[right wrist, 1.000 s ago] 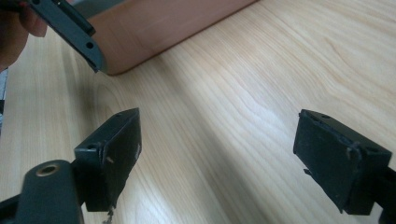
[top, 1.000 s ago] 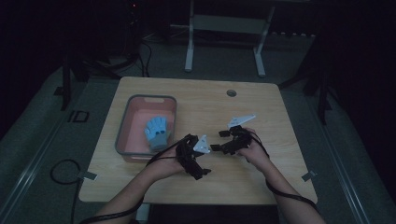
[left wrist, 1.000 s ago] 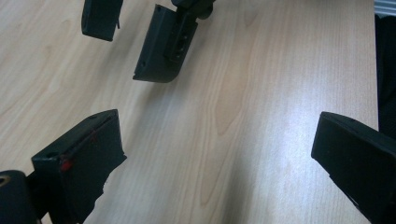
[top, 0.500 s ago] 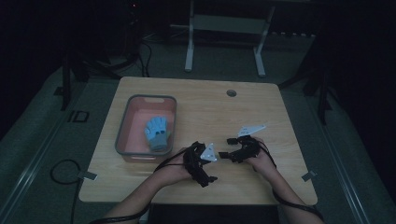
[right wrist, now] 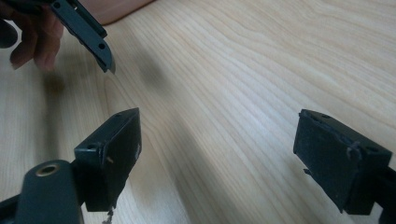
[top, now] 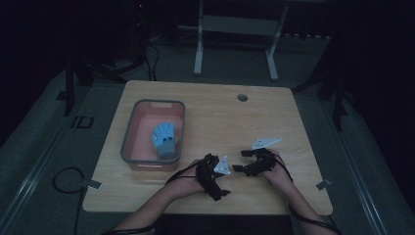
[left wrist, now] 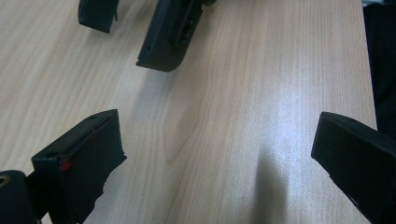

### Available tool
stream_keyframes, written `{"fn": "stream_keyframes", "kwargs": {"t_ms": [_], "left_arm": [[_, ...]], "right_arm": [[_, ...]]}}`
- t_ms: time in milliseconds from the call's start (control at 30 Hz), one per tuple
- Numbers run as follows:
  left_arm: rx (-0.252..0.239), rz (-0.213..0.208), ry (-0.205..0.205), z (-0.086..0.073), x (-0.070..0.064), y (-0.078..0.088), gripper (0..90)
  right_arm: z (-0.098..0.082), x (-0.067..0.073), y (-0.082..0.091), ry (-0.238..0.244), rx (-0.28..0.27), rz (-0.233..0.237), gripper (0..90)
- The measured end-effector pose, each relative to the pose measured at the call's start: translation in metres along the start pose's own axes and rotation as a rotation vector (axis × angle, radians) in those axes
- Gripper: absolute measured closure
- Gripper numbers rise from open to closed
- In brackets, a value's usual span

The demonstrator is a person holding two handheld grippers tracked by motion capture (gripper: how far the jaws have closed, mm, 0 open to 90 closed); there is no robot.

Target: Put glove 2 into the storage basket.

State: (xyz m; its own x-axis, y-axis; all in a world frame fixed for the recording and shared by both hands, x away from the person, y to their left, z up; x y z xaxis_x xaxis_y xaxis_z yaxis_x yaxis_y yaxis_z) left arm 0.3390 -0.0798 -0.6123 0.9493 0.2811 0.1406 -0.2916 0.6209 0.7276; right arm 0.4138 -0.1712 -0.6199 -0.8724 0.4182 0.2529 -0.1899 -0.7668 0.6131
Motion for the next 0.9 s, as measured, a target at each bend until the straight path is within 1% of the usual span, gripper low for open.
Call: {"fn": "stream_keyframes", "kwargs": {"t_ms": [67, 200, 300, 400, 533, 667, 700, 767, 900], "left_arm": [[0.003, 0.001, -0.004, -0.001, 0.000, -0.001, 2.4], [-0.006, -0.010, 0.005, -0.001, -0.004, -0.006, 2.4], [0.004, -0.017, -0.002, -0.003, -0.007, -0.009, 2.4], [0.010, -0.036, 0.009, -0.004, -0.011, -0.011, 2.4], [0.018, -0.047, 0.002, -0.007, -0.013, -0.014, 2.4], [0.019, -0.049, 0.009, -0.010, -0.015, -0.015, 2.4], [0.016, -0.048, 0.008, -0.011, -0.014, -0.015, 2.4], [0.003, -0.051, 0.021, -0.010, -0.014, -0.014, 2.4], [0.004, -0.049, 0.026, -0.011, -0.014, -0.014, 2.4]], "right_arm": [[-0.001, 0.000, 0.000, 0.000, 0.002, -0.001, 15.3], [-0.005, 0.000, 0.004, -0.004, -0.002, -0.008, 15.2], [-0.008, 0.001, 0.006, -0.003, -0.002, -0.013, 15.3], [-0.010, 0.002, 0.009, 0.000, -0.001, -0.019, 15.2], [-0.014, 0.001, 0.013, -0.002, -0.002, -0.026, 15.1], [-0.016, -0.001, 0.018, -0.007, -0.013, -0.036, 15.1], [-0.017, -0.002, 0.019, -0.006, -0.012, -0.041, 15.1], [-0.020, -0.004, 0.022, 0.001, 0.000, -0.050, 15.1], [-0.023, -0.007, 0.027, -0.004, 0.000, -0.062, 14.9]]}}
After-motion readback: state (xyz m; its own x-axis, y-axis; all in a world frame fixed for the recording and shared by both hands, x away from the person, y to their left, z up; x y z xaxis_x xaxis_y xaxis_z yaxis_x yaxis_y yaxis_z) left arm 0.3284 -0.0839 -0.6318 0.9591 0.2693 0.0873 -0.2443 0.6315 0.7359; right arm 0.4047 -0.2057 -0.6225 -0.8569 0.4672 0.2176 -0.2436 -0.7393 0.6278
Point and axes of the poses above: each handheld gripper's, and its own axes: y roughly backward along the jaws, z roughly out of its top, x roughly to its left, the point moved 10 cm from there along -y, roughly forward along the jaws, and after that the axes turned 5 degrees about z, right-handed, at the moved point
